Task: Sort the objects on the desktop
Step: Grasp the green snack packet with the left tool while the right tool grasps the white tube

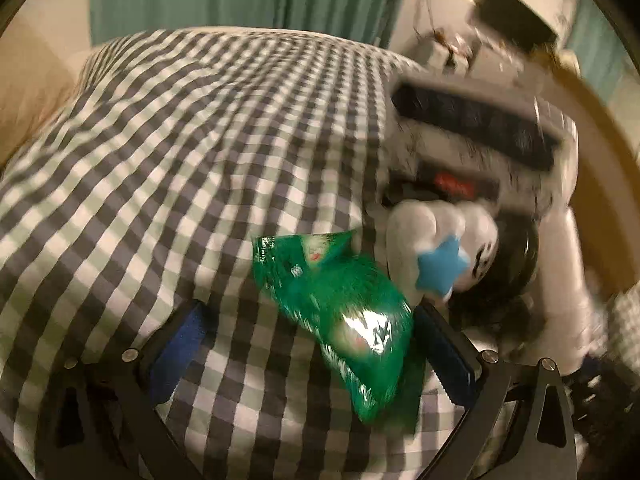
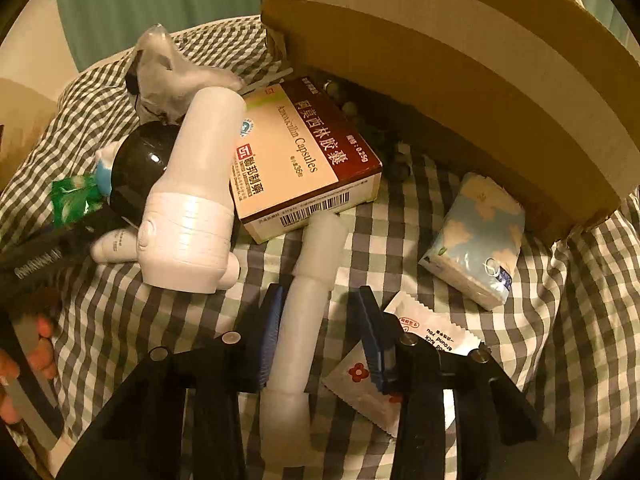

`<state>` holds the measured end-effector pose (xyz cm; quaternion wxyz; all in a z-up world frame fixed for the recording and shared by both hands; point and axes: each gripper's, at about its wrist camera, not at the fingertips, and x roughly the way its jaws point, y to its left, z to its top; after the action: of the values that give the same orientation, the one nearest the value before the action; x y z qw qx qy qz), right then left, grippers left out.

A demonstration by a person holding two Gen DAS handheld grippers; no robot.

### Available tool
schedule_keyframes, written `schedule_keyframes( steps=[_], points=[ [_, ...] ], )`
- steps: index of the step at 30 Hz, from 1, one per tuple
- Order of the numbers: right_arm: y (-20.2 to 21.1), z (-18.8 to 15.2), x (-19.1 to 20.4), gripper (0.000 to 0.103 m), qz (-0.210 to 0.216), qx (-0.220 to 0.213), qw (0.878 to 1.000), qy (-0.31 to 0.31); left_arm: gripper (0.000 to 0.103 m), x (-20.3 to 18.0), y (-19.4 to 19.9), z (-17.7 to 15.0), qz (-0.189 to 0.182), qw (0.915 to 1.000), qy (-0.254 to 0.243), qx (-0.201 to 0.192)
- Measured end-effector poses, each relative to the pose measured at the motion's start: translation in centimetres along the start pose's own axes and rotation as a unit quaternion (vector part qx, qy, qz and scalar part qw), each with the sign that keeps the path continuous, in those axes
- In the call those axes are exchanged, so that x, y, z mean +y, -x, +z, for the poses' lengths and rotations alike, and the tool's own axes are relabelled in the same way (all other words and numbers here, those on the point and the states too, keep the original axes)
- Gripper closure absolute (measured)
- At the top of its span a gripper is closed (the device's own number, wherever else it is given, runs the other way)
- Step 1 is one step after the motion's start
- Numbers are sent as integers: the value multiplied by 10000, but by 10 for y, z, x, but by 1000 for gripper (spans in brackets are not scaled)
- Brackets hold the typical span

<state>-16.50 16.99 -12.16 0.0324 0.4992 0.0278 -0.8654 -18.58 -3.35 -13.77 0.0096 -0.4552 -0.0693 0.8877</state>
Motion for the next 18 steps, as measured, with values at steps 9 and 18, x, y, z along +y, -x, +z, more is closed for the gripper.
schedule_keyframes(
  steps=[9,18],
  points=[
    [-9,-1,-16,63,283,-1,9991,-318,2,-1,-2,-1,-126,9998,-125,-51],
    [-7,-9,-23,64,334,-277,9988,-212,68,9,21,-6,-102,9990,-191,-401]
  ],
)
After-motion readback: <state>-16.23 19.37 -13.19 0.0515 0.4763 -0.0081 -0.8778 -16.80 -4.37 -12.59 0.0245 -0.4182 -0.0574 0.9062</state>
